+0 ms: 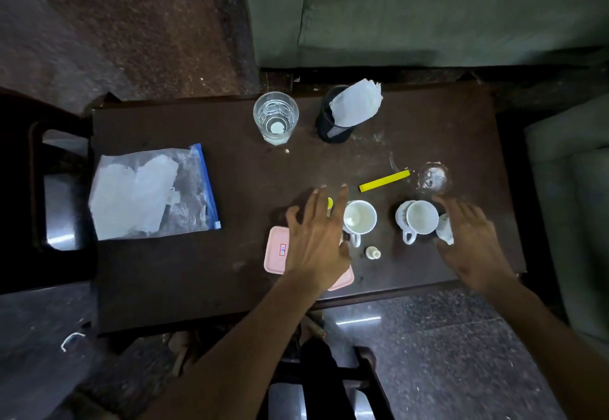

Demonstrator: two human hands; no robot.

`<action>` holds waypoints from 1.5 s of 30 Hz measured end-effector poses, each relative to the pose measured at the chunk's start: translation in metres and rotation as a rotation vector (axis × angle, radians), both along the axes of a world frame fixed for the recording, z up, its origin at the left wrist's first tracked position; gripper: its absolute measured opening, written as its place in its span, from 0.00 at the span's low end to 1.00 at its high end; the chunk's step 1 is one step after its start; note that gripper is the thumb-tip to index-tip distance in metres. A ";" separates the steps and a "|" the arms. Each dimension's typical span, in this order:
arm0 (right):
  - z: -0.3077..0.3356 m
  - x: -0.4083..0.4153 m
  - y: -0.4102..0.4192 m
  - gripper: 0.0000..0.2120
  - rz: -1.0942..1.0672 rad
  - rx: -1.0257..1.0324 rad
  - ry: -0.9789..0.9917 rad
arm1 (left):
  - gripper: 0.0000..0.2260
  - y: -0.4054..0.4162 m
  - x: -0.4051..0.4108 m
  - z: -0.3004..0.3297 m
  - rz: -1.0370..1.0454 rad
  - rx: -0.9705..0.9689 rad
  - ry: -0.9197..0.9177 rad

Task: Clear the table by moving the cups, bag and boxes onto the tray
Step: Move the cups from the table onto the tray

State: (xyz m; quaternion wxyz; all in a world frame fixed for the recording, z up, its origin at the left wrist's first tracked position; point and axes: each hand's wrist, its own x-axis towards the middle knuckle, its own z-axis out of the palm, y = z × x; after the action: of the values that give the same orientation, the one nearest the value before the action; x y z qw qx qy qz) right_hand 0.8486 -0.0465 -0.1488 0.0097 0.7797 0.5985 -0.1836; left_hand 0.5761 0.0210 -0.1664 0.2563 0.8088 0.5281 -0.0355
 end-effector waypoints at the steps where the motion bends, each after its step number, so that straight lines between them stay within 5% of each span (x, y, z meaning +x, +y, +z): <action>1: -0.002 -0.001 0.000 0.40 0.014 0.010 0.004 | 0.45 0.000 0.004 -0.002 -0.021 -0.011 0.008; 25: -0.051 0.006 0.002 0.30 0.073 0.166 0.069 | 0.38 0.003 0.034 -0.018 -0.047 -0.034 0.053; 29: -0.039 0.008 0.007 0.36 0.077 0.130 0.068 | 0.40 0.002 0.035 -0.020 -0.033 -0.026 0.027; 45: -0.037 0.003 0.018 0.33 0.050 0.035 0.130 | 0.35 0.010 0.036 -0.031 -0.062 -0.036 -0.035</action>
State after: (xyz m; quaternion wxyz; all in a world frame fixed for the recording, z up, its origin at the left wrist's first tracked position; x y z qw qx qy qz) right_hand 0.8520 -0.0289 -0.1859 -0.0383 0.7511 0.6202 -0.2229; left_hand 0.6124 0.0306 -0.1976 0.2786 0.8205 0.4976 -0.0389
